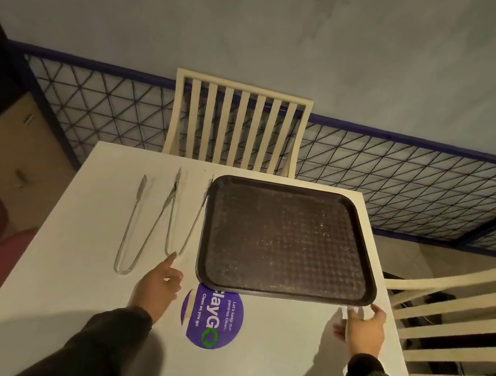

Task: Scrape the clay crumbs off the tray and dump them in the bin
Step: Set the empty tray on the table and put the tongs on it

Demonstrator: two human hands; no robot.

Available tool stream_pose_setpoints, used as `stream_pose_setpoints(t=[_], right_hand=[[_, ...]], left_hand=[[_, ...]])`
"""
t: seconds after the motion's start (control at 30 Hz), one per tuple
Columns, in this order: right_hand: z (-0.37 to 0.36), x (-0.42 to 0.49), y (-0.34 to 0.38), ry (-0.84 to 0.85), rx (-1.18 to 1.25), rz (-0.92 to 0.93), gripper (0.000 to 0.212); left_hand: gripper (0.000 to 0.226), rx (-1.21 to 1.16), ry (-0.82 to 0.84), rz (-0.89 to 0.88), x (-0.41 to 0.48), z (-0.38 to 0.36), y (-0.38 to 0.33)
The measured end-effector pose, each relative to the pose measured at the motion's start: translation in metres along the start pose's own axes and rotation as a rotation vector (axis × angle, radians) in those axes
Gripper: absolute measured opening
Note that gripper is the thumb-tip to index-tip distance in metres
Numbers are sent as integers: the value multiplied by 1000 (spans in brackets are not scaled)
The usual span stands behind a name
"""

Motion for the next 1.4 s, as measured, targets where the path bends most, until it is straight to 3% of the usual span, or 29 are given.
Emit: stream_pose_setpoints(t=[0.13,0.2,0.43,0.7,0.87,1.03,1.2,1.4], right_hand=[[-47,-63,20,249,-504,501,37],[-77,-84,24,363,-646,626,34],[-128,-104,35,419,-586,558,13],[-136,-100,42,411,-526,539,9],[-145,-111,54,352,-574,598,24],[-209,-150,88,477,-581,719,26],[-287,-191,120,565,-517,823,39],[-341,-204,108,456,-708,738,67]], left_hand=[[42,-67,17,65,-12,30,17],[38,-122,25,81,-15,43,19],[36,-191,-3,99,-10,77,35],[28,-229,-43,89,-1,90,51],[22,-170,-91,74,1,101,49],[32,101,-238,-43,16,116,24],[42,96,-276,-32,28,122,12],[42,38,-267,-4,28,131,26]])
Point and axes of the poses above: each hand's wrist, its own x-axis towards the middle knuckle, its own z-axis out of the back of the hand, y = z × x, the point moved 7 cm from there along x, towards the middle knuckle, and after that the axes turned 6 degrees about x, right-handed, at the moved point
